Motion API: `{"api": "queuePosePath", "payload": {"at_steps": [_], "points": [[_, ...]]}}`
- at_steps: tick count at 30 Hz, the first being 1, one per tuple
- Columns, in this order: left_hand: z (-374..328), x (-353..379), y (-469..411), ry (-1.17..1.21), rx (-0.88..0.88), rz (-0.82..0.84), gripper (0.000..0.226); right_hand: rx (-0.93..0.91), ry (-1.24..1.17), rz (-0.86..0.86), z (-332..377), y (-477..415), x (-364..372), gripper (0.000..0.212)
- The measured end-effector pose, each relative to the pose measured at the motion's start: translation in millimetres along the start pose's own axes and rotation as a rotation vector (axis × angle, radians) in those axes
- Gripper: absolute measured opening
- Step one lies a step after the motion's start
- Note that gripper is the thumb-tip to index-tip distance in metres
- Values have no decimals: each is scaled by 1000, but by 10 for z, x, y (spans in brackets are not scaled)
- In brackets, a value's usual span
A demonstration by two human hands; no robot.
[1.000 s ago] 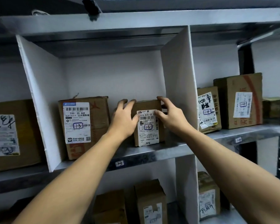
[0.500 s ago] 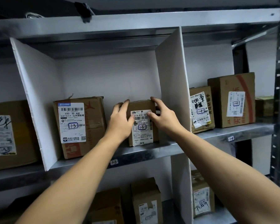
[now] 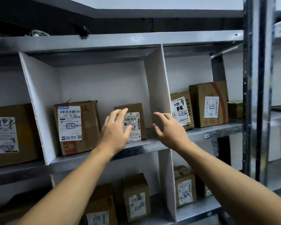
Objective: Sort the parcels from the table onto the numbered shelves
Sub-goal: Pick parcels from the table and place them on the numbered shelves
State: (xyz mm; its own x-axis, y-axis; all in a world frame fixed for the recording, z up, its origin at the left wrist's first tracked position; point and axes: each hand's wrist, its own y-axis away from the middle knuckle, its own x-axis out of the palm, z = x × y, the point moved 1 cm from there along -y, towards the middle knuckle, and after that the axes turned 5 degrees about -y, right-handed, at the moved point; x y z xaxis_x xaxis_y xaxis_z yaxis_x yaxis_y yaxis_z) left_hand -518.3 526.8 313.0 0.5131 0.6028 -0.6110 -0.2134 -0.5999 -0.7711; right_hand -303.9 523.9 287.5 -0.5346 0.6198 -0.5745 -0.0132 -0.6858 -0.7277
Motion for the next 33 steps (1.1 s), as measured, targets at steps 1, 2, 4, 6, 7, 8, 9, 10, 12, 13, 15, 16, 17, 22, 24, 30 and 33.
{"api": "queuePosePath", "payload": {"at_steps": [1, 2, 4, 6, 7, 8, 9, 10, 12, 13, 15, 16, 17, 22, 24, 30, 33], "points": [[-58, 10, 66, -5, 7, 12, 59, -10, 40, 12, -52, 74, -71, 49], [-129, 25, 132, -9, 15, 22, 59, -14, 78, 25, -112, 155, -151, 48], [-284, 74, 256, -15, 28, 45, 59, 16, 133, 49, -244, 320, -321, 47], [-443, 165, 376, -5, 23, 72, 57, 60, 179, 84, -387, 504, -478, 46], [-524, 217, 421, 11, 21, 88, 57, 78, 203, 102, -464, 592, -551, 47], [-605, 275, 455, 28, 24, 103, 56, 100, 221, 116, -543, 674, -625, 48], [-691, 330, 478, 43, 30, 116, 55, 121, 232, 127, -620, 741, -697, 49], [-776, 380, 493, 56, 36, 125, 55, 138, 238, 139, -694, 796, -765, 50], [-941, 466, 496, 72, 54, 142, 54, 175, 239, 162, -844, 862, -885, 51], [-1026, 501, 482, 76, 67, 151, 54, 195, 234, 162, -918, 875, -947, 51], [-1185, 565, 408, 76, 93, 150, 55, 229, 215, 141, -1056, 854, -1062, 52], [-1257, 602, 349, 79, 104, 145, 55, 243, 204, 126, -1120, 822, -1115, 52], [-1327, 643, 280, 86, 114, 140, 55, 251, 192, 113, -1189, 782, -1165, 53], [-1709, 957, -183, 92, 158, 124, 55, 231, 137, 45, -1603, 428, -1412, 55], [-1850, 1106, -437, 91, 169, 125, 55, 227, 111, 10, -1814, 229, -1522, 55], [-2206, 1486, -1250, 39, 189, 79, 56, 187, 42, -70, -2407, -422, -1685, 55], [-2328, 1616, -1609, 1, 163, 47, 58, 195, -42, -81, -2614, -756, -1675, 58]]}}
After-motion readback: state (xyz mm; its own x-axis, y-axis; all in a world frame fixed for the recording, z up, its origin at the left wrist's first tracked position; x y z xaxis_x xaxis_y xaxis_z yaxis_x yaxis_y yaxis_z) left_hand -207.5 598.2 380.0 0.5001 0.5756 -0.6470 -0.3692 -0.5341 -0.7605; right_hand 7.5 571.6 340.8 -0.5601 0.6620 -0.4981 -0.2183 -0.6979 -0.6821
